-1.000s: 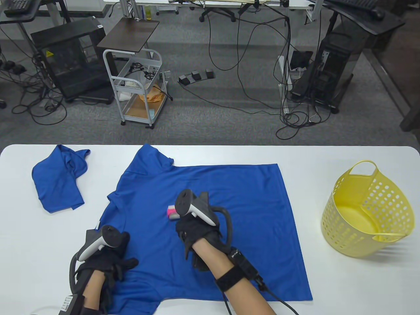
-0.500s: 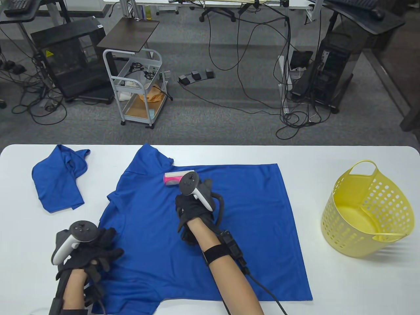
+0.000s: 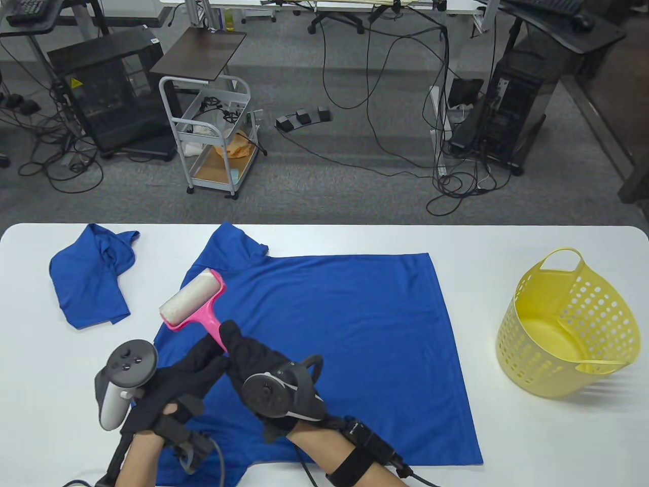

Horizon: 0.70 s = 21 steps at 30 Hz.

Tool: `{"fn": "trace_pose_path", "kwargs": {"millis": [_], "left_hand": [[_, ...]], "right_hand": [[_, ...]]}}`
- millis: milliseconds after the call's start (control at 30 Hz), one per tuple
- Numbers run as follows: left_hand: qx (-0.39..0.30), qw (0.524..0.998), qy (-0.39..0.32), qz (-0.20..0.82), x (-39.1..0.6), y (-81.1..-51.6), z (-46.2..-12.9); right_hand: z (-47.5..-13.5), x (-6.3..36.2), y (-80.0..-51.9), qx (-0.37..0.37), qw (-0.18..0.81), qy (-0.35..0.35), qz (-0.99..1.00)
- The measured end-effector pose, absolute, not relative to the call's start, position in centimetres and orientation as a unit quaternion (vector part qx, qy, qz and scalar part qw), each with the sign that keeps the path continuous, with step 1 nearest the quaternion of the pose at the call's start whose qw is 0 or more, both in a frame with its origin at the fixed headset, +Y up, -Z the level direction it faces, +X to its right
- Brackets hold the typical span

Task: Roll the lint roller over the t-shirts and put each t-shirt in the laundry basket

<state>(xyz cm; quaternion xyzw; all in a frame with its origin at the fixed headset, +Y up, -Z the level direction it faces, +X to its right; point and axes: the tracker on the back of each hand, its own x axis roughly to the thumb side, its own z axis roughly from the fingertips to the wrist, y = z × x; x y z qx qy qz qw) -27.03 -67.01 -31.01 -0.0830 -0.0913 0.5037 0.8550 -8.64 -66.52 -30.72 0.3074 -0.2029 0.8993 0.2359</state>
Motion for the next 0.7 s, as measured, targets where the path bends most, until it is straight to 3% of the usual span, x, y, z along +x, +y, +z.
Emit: {"fn": "trace_pose_path", "kwargs": {"millis": [67,167,233,300,467,567,633,700], "left_hand": [[-0.093,0.850,-0.094,0.510,-26.9,-67.3,-30.8],[-0.098,0.825,-0.134,0.540,-26.5,-67.6,-30.8],[-0.070,0.811,-0.173,0.554,-26.2,-67.6,-30.7],[-0.052,0.820,-0.158,0.548,-25.5,-67.3,-30.4],[-0.010,0.845,-0.107,0.524,-24.1,-67.8,-30.4],[-0.021,0.845,-0.105,0.523,-24.7,-68.2,-31.1],[0.009,0.850,-0.083,0.520,-25.3,-67.9,-31.2],[0.021,0.875,-0.048,0.481,-25.7,-67.4,-31.2]], "right_hand": [[-30.6,-7.8,-67.0,0.323,0.257,-0.194,0.890],[-30.2,-6.8,-66.8,0.360,0.310,-0.128,0.870],[-29.9,-6.0,-66.2,0.391,0.325,-0.122,0.852],[-29.8,-5.3,-65.7,0.414,0.313,-0.117,0.847],[-29.0,-0.4,-65.3,0.354,0.234,-0.173,0.889],[-29.8,4.5,-66.7,0.275,0.149,-0.202,0.928],[-31.0,9.0,-68.8,0.193,0.067,-0.171,0.964],[-32.3,12.8,-71.0,0.120,0.004,-0.094,0.988]]}}
